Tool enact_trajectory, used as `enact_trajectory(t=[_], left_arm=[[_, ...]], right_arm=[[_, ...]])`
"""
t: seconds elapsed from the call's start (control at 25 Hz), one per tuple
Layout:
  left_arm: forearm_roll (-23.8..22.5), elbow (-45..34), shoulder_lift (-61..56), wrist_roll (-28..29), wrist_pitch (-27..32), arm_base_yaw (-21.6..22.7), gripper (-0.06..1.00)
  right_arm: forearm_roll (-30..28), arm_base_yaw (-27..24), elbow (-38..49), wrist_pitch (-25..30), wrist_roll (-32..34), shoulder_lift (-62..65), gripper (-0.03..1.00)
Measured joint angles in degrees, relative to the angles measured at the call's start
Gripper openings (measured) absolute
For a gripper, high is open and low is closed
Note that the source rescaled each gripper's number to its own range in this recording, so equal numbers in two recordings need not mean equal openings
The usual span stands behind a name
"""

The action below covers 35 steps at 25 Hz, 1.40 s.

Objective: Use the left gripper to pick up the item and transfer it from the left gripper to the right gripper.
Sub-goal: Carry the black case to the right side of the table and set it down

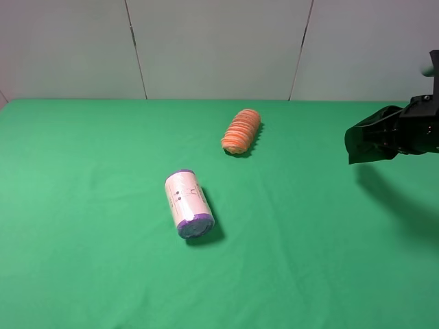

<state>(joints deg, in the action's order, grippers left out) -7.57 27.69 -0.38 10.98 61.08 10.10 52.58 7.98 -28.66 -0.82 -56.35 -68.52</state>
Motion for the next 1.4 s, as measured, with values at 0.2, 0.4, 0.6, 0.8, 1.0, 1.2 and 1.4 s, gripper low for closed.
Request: enact_trajectory(t=[0.2,0.4,0.6,0.8,1.0,1.2,1.4], left_arm=[[0.0,0.0,0.0,0.0,0.0,0.0,1.00],[0.0,0.0,0.0,0.0,0.0,0.0,1.00],[0.0,0.0,0.0,0.0,0.0,0.0,1.00],[0.0,0.0,0.0,0.0,0.0,0.0,1.00],[0.0,0.0,0.0,0.0,0.0,0.0,1.00],[0.0,0.0,0.0,0.0,0.0,0.0,1.00],[0.0,0.0,0.0,0.0,0.0,0.0,1.00]], right_arm=[[-0.3,3.9,0.0,0.8,-1.1,-0.3,0.00],[-0.4,4.1,0.0,1.5,-1.1,-1.5,0.00],[-0.4,4.1,0.0,1.5,-1.1,-1.5,0.00],[-0.4,4.1,0.0,1.5,-1.1,-1.5,0.00],[-0.3,4.1,0.0,2.0,-1.0,-1.5,0.00],[-0.3,4.1,0.0,2.0,-1.0,-1.5,0.16],[-0.3,4.1,0.0,2.0,-1.0,-2.0,0.91]])
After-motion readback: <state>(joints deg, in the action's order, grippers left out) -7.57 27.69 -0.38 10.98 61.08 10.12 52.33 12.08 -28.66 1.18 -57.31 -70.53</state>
